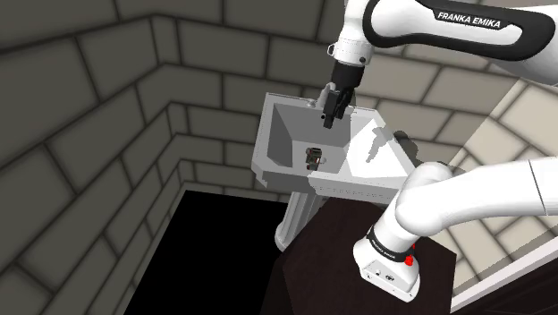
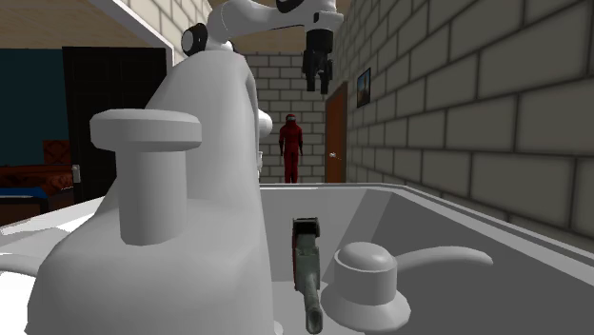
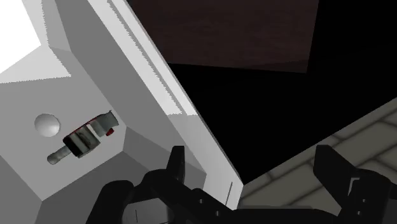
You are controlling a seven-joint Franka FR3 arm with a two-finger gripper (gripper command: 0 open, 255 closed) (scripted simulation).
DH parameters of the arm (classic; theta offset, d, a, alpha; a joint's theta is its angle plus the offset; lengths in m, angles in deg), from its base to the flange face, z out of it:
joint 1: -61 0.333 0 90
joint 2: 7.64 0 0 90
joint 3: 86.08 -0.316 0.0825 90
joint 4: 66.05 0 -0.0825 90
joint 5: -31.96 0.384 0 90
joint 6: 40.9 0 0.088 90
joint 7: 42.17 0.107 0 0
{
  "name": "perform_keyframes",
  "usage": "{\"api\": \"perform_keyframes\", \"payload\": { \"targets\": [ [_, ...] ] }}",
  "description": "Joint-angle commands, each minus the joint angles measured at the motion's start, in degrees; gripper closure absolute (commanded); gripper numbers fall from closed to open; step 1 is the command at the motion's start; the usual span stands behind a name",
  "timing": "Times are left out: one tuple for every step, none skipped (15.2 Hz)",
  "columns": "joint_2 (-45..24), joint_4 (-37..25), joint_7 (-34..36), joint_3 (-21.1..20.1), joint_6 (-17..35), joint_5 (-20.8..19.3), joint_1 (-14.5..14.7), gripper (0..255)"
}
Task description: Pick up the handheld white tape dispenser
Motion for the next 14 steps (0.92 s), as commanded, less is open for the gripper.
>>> {"api": "perform_keyframes", "payload": {
  "targets": [
    [0.0,0.0,0.0,0.0,0.0,0.0,0.0,0],
    [-1.3,0.5,0.0,0.4,1.4,-0.4,-0.5,0],
    [-2.7,0.9,-0.1,0.9,2.8,-0.8,-1.1,0],
    [-4.1,1.2,-0.1,1.3,4.2,-1.2,-1.6,0],
    [-5.5,1.5,-0.1,1.8,5.6,-1.6,-2.1,0],
    [-7.0,1.7,-0.1,2.3,6.9,-2.0,-2.6,0],
    [-8.6,1.9,-0.1,2.7,8.3,-2.4,-3.1,0],
    [-10.1,2.0,-0.1,3.2,9.6,-2.8,-3.7,0],
    [-11.8,2.1,-0.1,3.7,11.0,-3.1,-4.2,0],
    [-13.4,2.1,-0.1,4.1,12.3,-3.5,-4.7,0],
    [-15.1,2.0,-0.1,4.6,13.6,-3.8,-5.1,0],
    [-16.9,1.9,-0.1,5.1,14.9,-4.1,-5.6,0],
    [-18.6,1.8,0.0,5.6,16.1,-4.4,-6.1,0],
    [-20.4,1.5,0.0,6.1,17.4,-4.7,-6.5,0]
  ]
}}
